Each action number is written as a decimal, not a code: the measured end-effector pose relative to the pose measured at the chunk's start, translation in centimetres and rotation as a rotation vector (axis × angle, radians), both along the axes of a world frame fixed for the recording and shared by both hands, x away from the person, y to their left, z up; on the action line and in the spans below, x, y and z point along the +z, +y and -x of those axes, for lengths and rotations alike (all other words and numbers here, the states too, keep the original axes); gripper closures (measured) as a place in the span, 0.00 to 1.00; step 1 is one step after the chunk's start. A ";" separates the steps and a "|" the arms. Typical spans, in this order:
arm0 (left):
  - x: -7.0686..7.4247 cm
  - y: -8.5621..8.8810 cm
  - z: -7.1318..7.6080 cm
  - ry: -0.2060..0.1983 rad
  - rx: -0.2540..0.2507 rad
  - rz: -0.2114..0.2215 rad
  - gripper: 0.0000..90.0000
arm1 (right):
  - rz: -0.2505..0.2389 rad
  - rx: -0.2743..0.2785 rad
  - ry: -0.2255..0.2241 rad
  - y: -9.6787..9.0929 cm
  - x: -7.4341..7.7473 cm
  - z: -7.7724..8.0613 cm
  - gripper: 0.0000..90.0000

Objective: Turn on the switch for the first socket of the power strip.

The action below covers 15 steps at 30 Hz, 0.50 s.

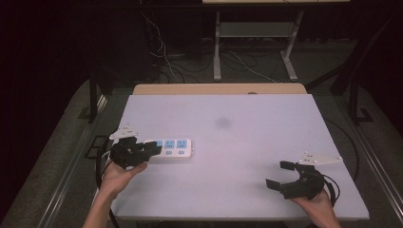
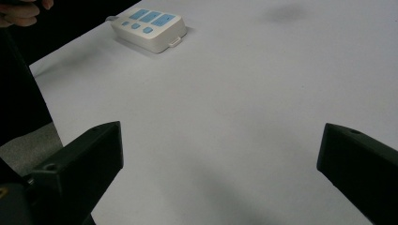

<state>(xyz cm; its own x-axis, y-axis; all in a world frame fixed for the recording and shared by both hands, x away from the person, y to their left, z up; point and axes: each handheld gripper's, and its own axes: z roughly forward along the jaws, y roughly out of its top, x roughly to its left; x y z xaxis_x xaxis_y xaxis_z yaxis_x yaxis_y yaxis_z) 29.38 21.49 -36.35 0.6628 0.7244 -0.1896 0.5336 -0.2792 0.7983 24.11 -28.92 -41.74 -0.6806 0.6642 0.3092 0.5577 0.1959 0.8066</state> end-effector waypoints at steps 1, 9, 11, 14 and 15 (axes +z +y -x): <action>0.0 0.0 0.1 -0.002 -0.003 -0.001 0.70 | 0.000 0.000 0.000 0.0 0.0 0.0 0.00; -0.7 -0.7 1.5 -0.015 0.005 0.026 0.33 | -0.002 -0.001 0.001 0.0 0.0 0.0 0.00; -0.9 -0.8 1.8 -0.015 0.005 0.034 0.24 | -0.002 0.000 0.001 0.0 0.0 0.0 0.00; -1.3 -1.1 2.3 -0.009 -0.024 0.037 0.14 | -0.001 0.002 0.001 0.0 0.0 0.0 0.00; -1.4 -1.3 2.4 -0.009 -0.029 0.036 0.11 | -0.002 0.001 0.001 0.0 0.0 0.0 0.00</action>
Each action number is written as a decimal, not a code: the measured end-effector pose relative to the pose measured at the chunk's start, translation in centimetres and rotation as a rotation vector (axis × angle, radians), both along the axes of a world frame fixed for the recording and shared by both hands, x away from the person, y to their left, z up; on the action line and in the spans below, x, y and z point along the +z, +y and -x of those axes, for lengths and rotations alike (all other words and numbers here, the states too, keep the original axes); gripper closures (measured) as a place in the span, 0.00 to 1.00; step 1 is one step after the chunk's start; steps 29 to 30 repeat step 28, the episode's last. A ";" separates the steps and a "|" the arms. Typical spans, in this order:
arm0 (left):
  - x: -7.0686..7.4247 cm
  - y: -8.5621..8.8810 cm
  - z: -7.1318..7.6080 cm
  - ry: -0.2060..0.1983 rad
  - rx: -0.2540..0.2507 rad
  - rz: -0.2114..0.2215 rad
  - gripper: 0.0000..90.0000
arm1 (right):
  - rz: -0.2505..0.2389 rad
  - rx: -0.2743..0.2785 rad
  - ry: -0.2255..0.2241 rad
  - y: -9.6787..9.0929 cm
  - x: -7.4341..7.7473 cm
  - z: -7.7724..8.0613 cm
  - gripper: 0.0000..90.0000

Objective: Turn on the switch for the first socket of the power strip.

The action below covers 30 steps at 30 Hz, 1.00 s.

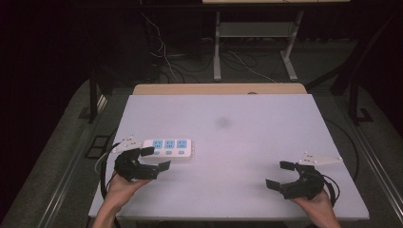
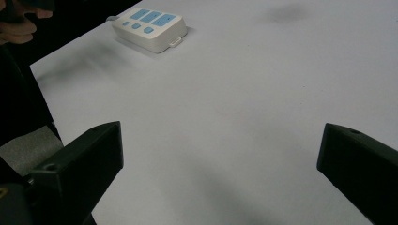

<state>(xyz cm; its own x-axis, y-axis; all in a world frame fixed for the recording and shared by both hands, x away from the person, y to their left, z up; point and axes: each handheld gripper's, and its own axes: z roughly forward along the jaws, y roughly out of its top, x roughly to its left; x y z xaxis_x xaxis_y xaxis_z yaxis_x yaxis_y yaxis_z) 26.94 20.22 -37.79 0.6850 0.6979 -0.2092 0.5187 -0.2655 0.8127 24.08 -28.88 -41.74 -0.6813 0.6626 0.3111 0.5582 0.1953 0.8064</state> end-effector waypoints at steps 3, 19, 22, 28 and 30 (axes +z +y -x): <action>-0.5 -0.3 0.1 0.020 -0.027 -0.001 0.00 | 0.000 0.000 -0.001 0.0 0.0 0.0 0.00; -3.2 -1.1 1.5 -0.008 -0.037 0.064 0.00 | 0.002 0.000 -0.001 0.0 0.0 0.0 0.00; -3.8 -1.3 1.6 -0.006 -0.037 0.063 0.00 | 0.002 0.001 -0.001 0.0 0.0 0.0 0.00; -4.3 -1.4 1.7 -0.010 -0.034 0.061 0.00 | 0.007 0.007 0.004 0.0 0.0 0.1 0.00; -4.3 -1.4 1.7 -0.010 -0.034 0.061 0.00 | 0.007 0.007 0.004 0.0 0.0 0.1 0.00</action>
